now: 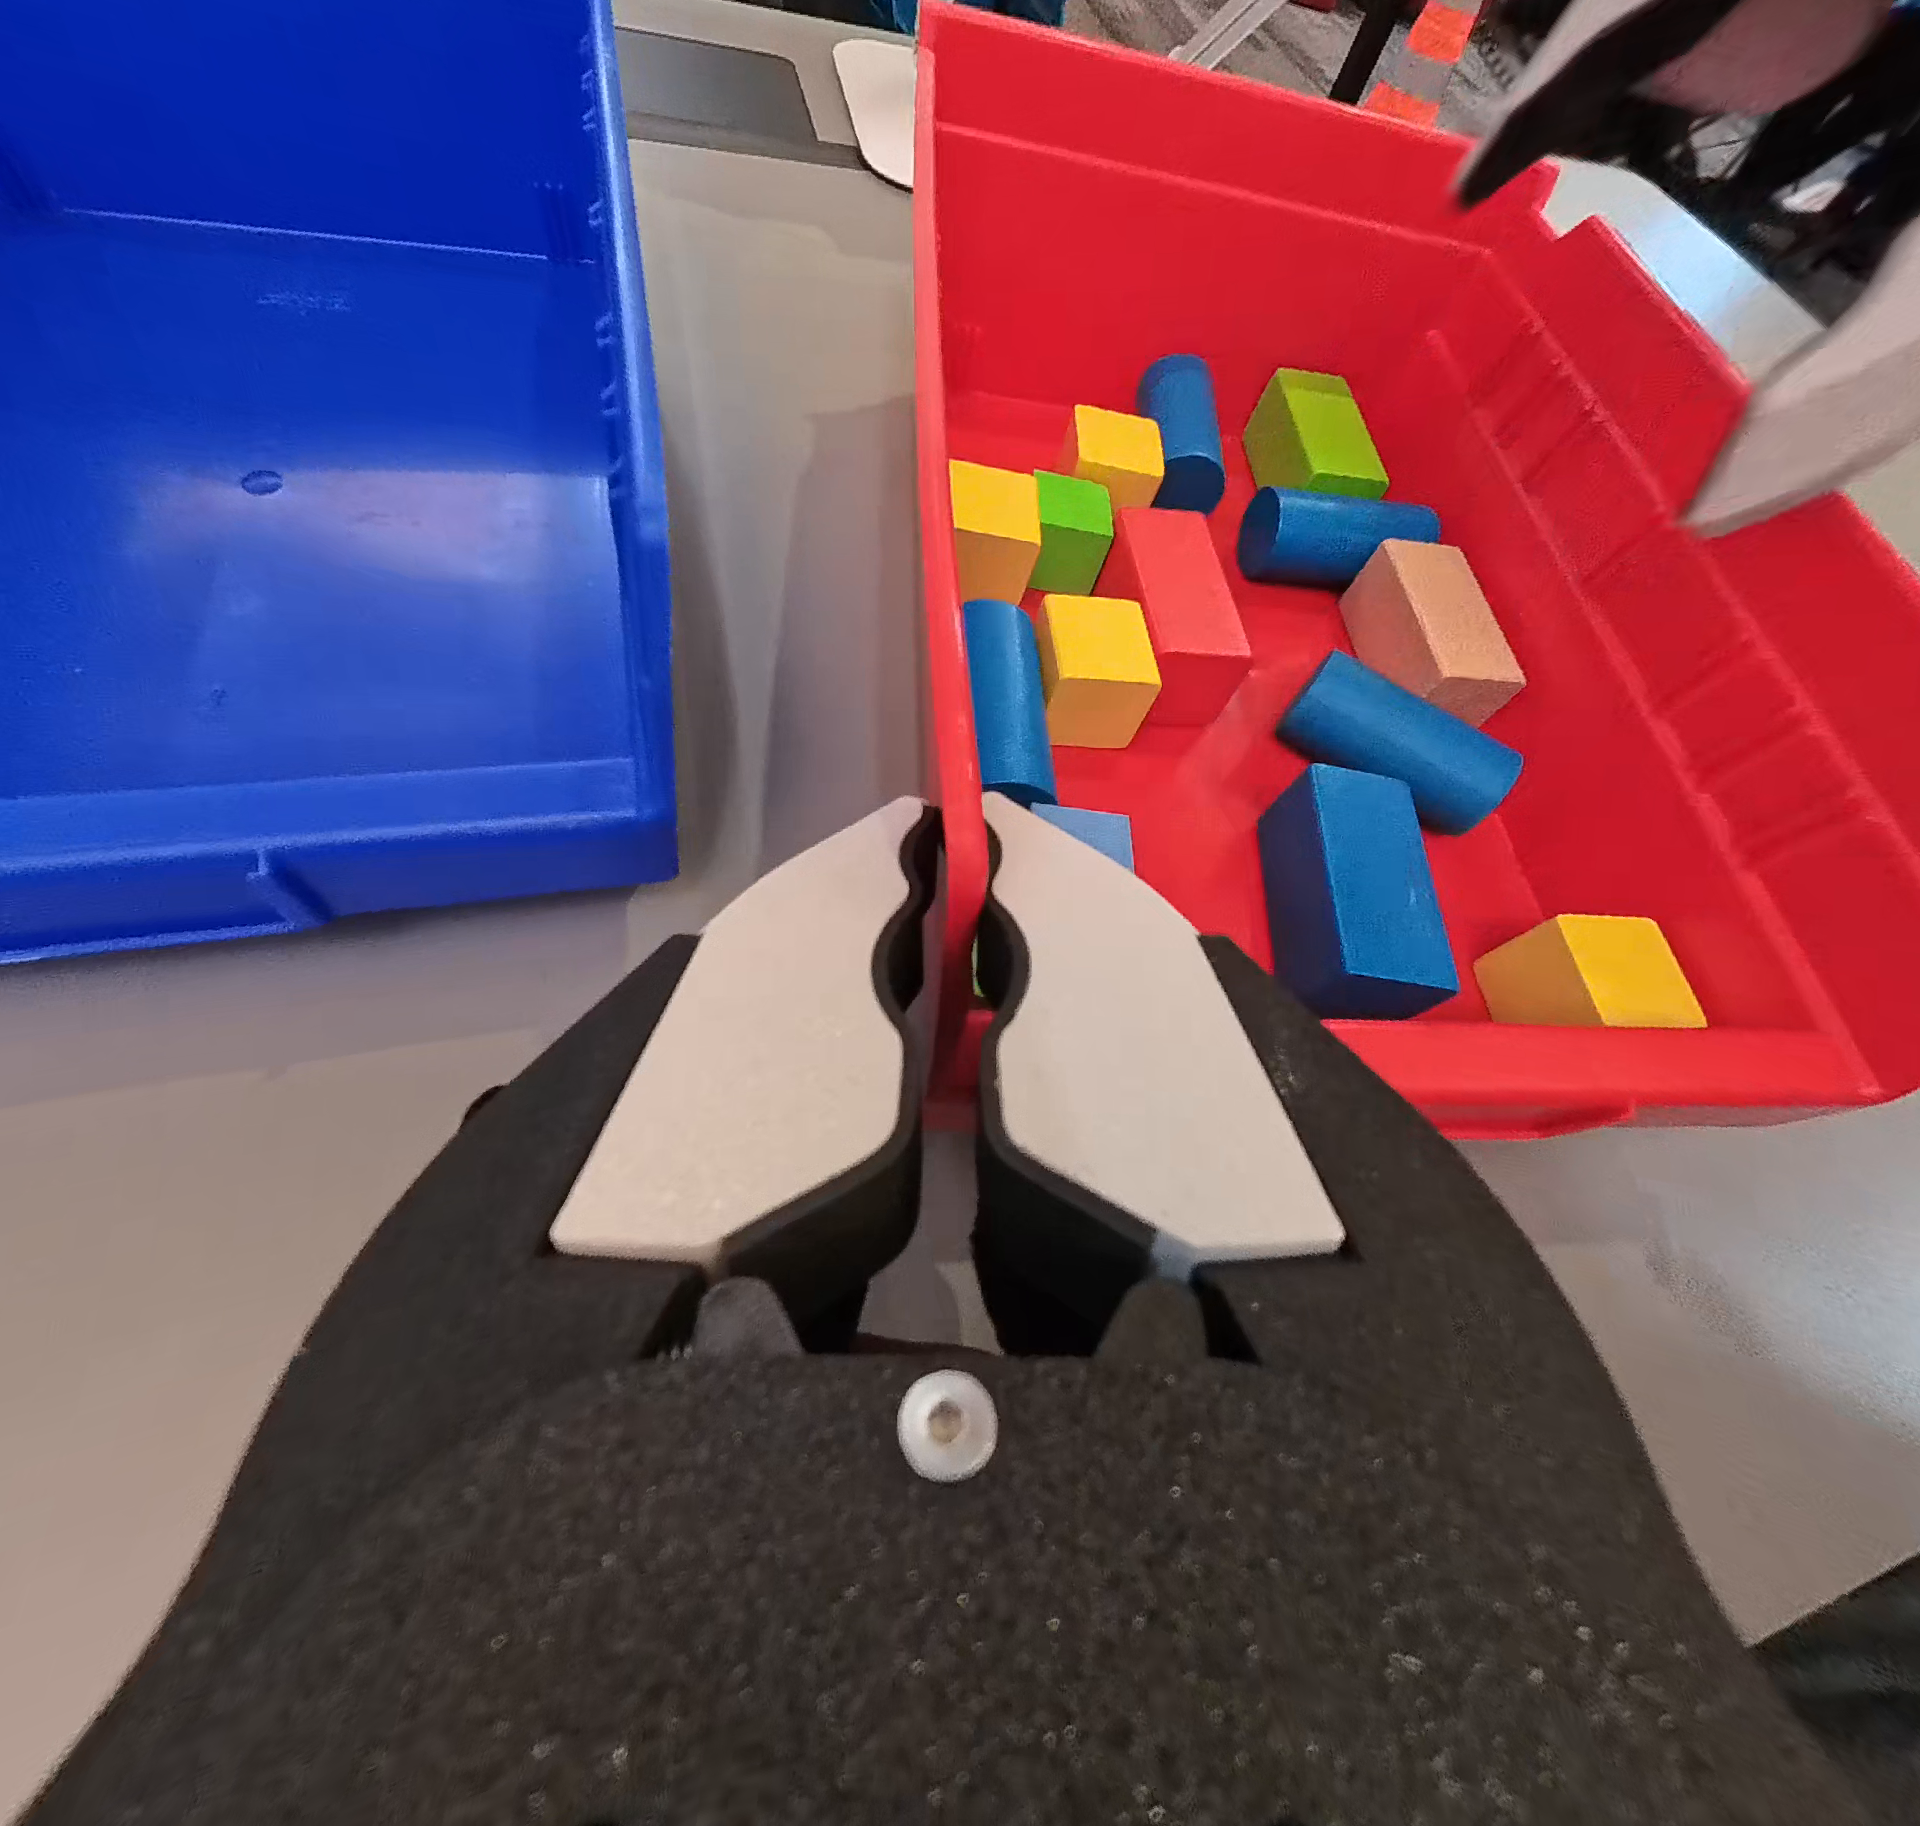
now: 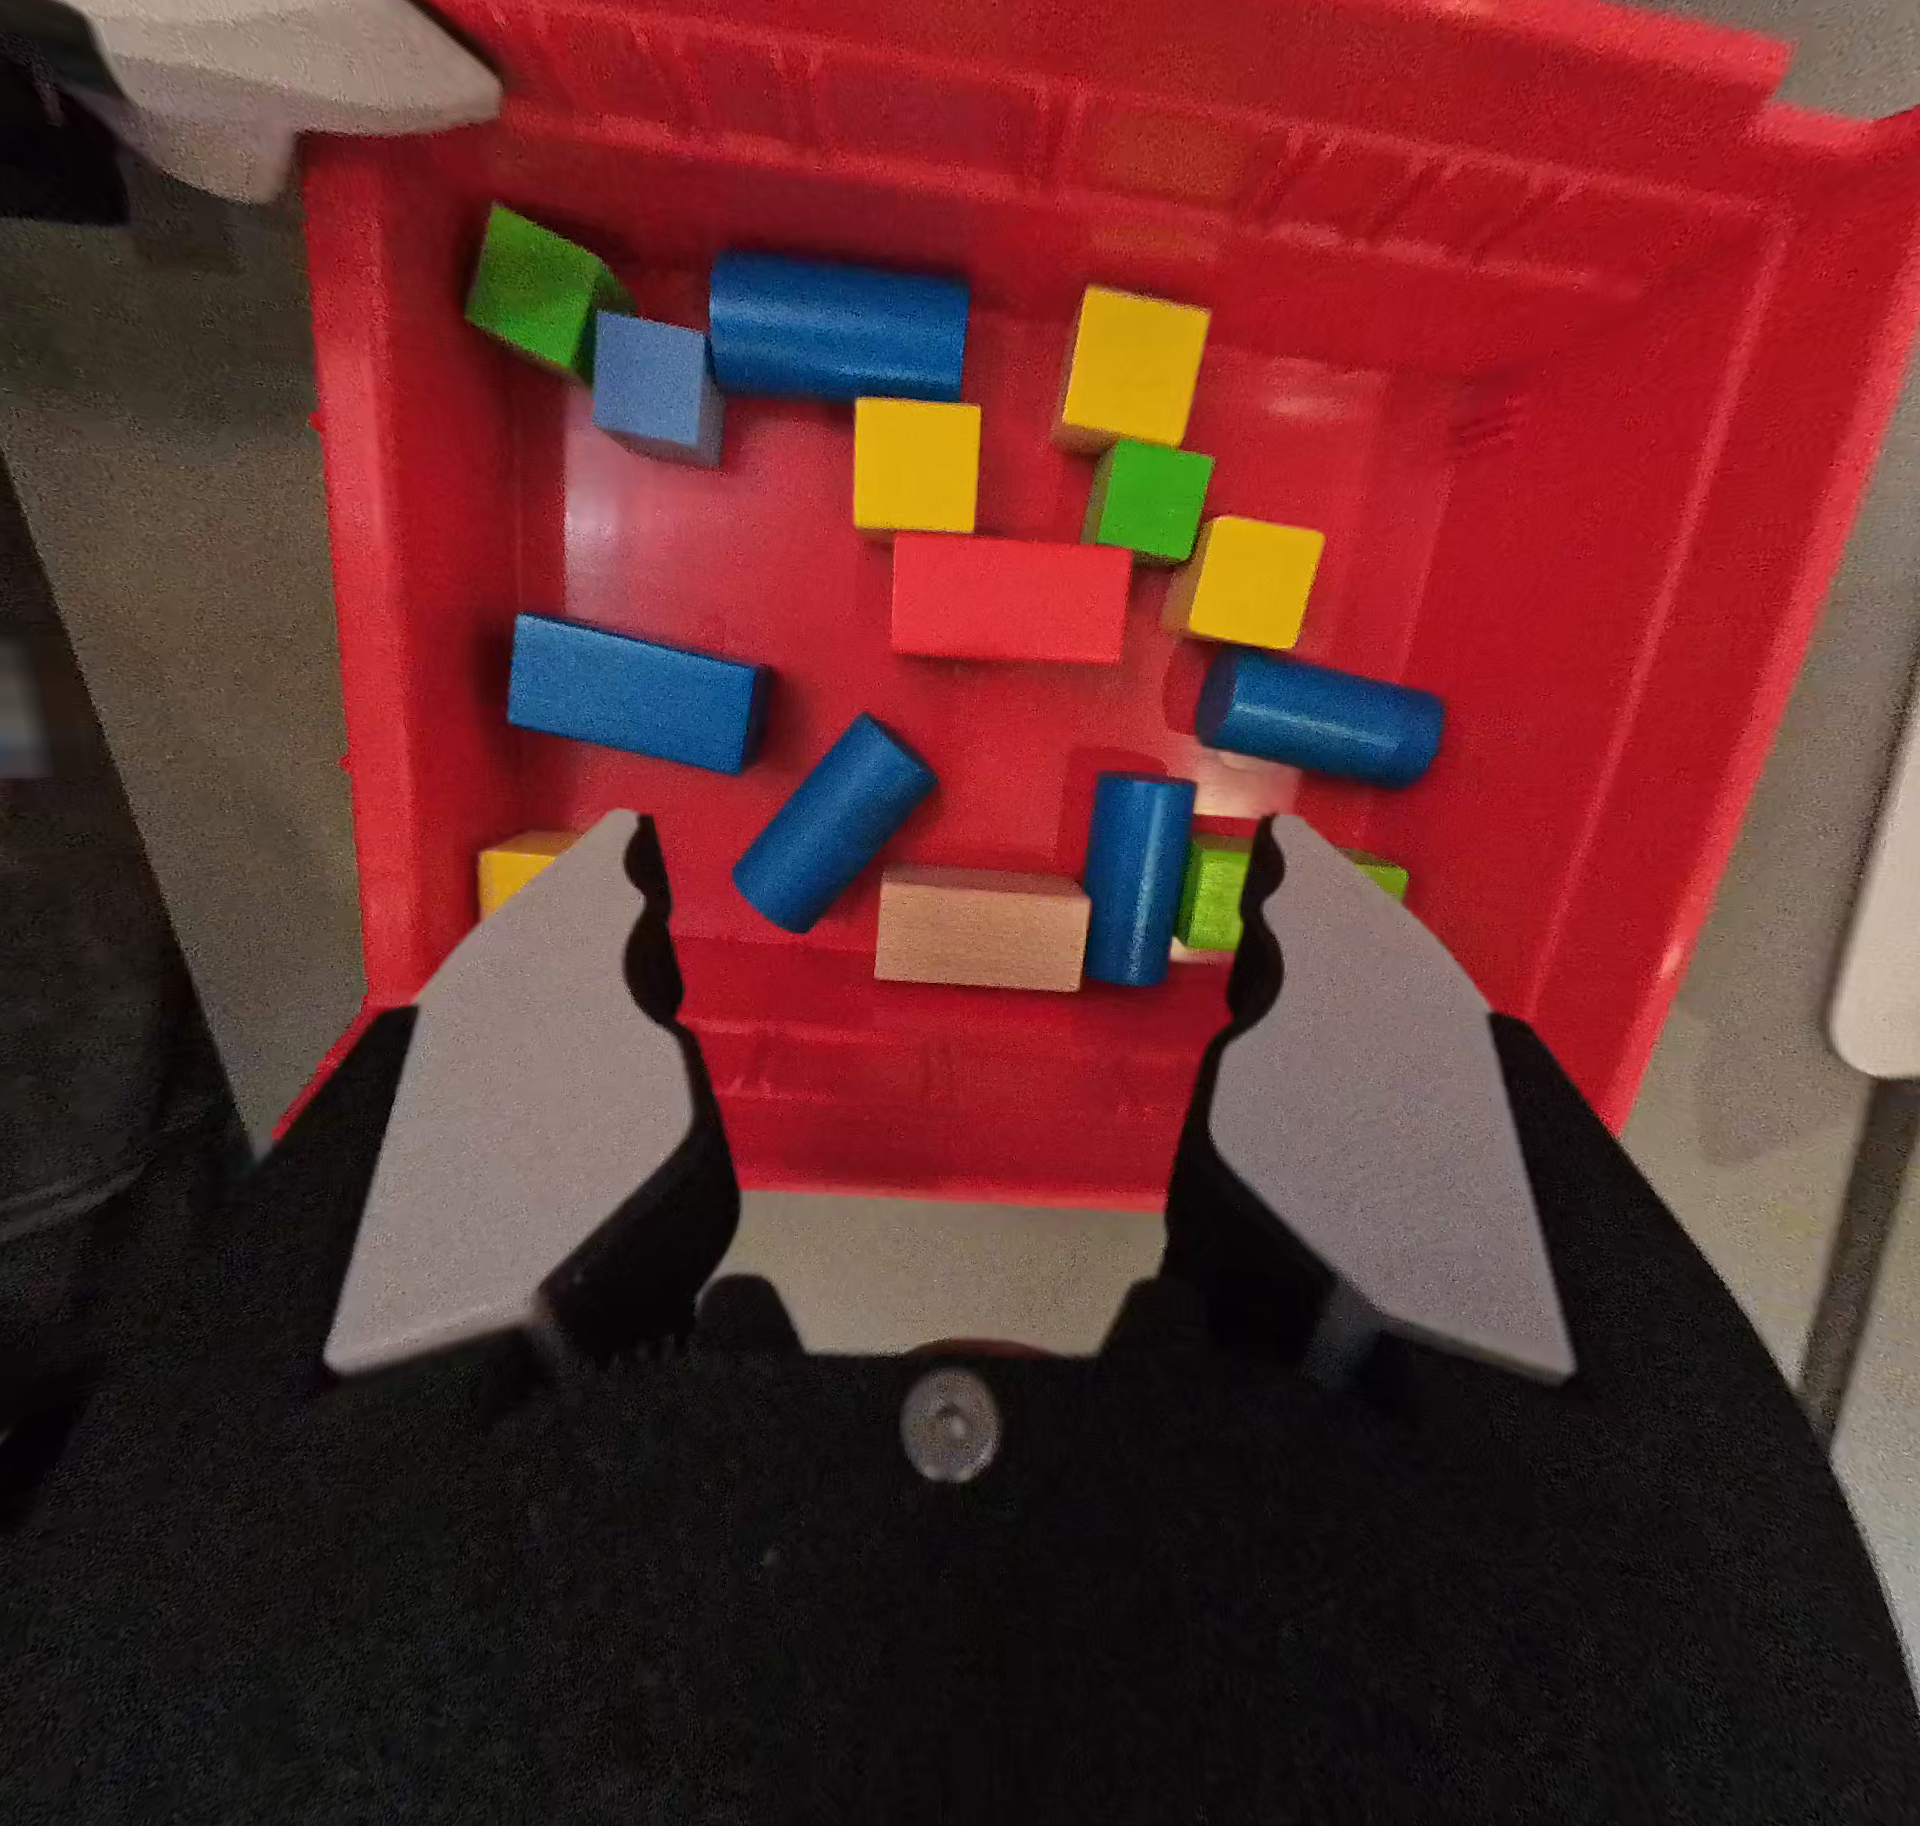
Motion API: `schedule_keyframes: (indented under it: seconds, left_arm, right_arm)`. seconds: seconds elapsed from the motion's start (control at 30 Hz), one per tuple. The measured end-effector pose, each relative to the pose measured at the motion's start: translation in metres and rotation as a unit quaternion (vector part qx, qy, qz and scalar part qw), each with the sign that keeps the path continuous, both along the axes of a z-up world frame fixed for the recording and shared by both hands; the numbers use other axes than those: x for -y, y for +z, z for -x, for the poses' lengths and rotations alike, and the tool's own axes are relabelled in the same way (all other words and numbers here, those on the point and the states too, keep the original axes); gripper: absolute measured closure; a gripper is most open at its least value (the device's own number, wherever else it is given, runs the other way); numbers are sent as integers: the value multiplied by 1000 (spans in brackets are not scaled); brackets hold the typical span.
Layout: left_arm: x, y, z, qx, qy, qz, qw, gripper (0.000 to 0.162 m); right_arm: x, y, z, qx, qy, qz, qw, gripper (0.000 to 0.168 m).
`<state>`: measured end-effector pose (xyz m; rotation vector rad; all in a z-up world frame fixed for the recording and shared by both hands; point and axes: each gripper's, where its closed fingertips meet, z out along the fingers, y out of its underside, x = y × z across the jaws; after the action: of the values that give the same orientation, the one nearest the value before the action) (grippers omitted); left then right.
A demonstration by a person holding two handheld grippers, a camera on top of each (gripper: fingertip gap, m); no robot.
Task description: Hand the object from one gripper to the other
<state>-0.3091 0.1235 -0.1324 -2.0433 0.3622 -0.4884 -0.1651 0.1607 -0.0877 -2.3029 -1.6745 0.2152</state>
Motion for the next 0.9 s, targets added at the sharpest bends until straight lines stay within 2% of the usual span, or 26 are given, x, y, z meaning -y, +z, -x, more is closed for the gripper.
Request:
schedule_keyframes:
  seconds: [0.1,0.17,0.2,0.27,0.33,0.43,0.47,0.5,0.57,0.67,0.73,0.77,0.83,0.9]
  left_arm:
    - [1,0,0,-22,-10,-11,1000,158]
    - [1,0,0,-26,-11,-15,999,158]
    - [1,0,0,-24,-11,-16,1000,158]
    - [0,0,-1,-16,-7,-16,1000,158]
    - [0,0,-1,-16,-3,-15,1000,158]
    - [0,1,-6,-30,-1,-15,999,158]
    - [0,1,-11,-29,-2,-10,1000,158]
    - [-1,3,-16,-26,2,-2,1000,159]
    - [-8,21,-29,-34,11,3,999,158]
    - [-7,64,-48,-39,-2,-23,999,157]
    - [-1,55,-53,-46,-10,-33,998,157]
    - [4,44,-55,-48,-8,-48,998,157]
    - [16,27,-53,-62,5,-76,995,158]
    - [23,30,-49,-87,19,-106,990,159]
  right_arm:
    - [44,22,3,-62,-55,-124,989,59]
    - [85,11,0,-107,-143,-169,969,59]
    - [103,-1,-5,-125,-204,-182,954,59]
    - [129,-23,-21,-164,-332,-214,904,60]
    - [141,-39,-30,-204,-410,-229,859,68]
    - [131,-52,-39,-199,-437,-268,835,111]
    - [124,-49,-36,-210,-427,-273,836,137]
    - [115,-46,-40,-207,-434,-281,831,149]
    - [94,-32,-60,-161,-457,-299,822,155]
    - [77,10,-86,-189,-481,-300,802,160]
    - [82,25,-91,-209,-476,-314,794,160]
    - [86,21,-93,-199,-470,-333,793,161]
    - [98,-5,-93,-199,-475,-350,782,161]
    - [108,-24,-90,-240,-480,-361,763,161]
